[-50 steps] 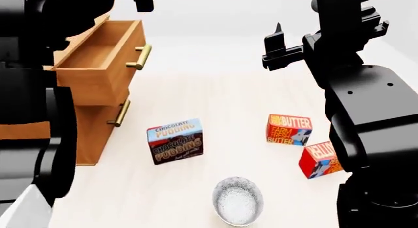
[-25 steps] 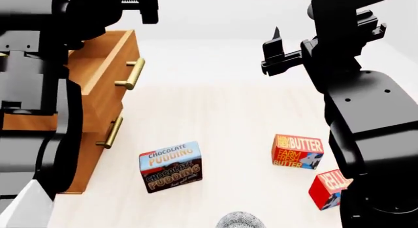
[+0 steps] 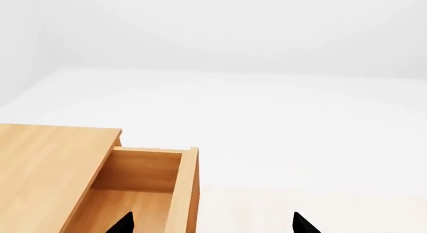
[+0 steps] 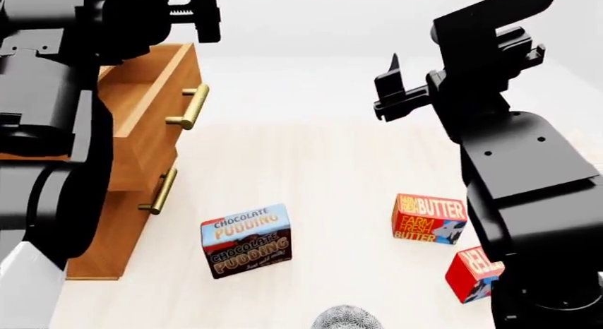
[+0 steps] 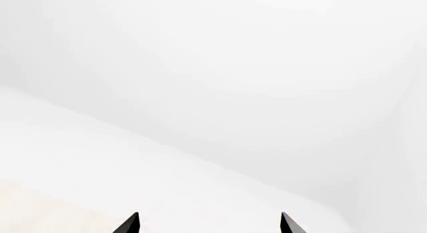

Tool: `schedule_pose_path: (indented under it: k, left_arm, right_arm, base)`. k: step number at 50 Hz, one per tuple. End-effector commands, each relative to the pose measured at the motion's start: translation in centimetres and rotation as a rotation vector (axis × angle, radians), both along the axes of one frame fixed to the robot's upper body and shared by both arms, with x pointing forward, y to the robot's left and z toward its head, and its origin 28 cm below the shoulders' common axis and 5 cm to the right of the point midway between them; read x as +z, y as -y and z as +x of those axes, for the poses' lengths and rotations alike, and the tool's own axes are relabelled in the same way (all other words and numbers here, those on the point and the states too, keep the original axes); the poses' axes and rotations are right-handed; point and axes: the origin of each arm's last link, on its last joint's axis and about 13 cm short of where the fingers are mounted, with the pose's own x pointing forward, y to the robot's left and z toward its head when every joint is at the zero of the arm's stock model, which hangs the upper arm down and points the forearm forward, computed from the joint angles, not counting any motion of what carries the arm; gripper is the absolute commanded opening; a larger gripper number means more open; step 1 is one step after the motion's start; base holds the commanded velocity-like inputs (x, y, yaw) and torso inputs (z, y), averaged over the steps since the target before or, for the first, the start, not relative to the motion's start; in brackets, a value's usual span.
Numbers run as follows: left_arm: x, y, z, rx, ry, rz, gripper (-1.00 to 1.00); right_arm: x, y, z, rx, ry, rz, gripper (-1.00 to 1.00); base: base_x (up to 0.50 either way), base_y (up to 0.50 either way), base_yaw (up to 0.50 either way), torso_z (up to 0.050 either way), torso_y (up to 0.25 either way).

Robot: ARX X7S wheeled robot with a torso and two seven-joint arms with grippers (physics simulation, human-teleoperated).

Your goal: Put the bowl in the top drawer of the cabinet.

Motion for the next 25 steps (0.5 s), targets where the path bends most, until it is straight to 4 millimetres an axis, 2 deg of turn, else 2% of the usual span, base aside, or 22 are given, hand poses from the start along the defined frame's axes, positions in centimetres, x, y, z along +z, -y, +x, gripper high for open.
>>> schedule_pose_path:
  k: [1, 25]
  left_arm:
    - [-1.1, -0.4, 0.1, 0.035, -0.054, -0.017, 1.00]
    - [-4.0, -0.4, 0.4, 0.081, -0.121, -0.031, 1.00]
  right_arm:
    - [-0.5, -0.1, 0.3, 0.001, -0.015, -0.009, 1.00]
    - [-1.3, 0.1, 0.4, 0.004, -0.044, -0.015, 1.00]
  base:
    - [0.00, 0.00, 0.00, 0.000, 0.000]
    - [0.00, 0.00, 0.00, 0.000, 0.000]
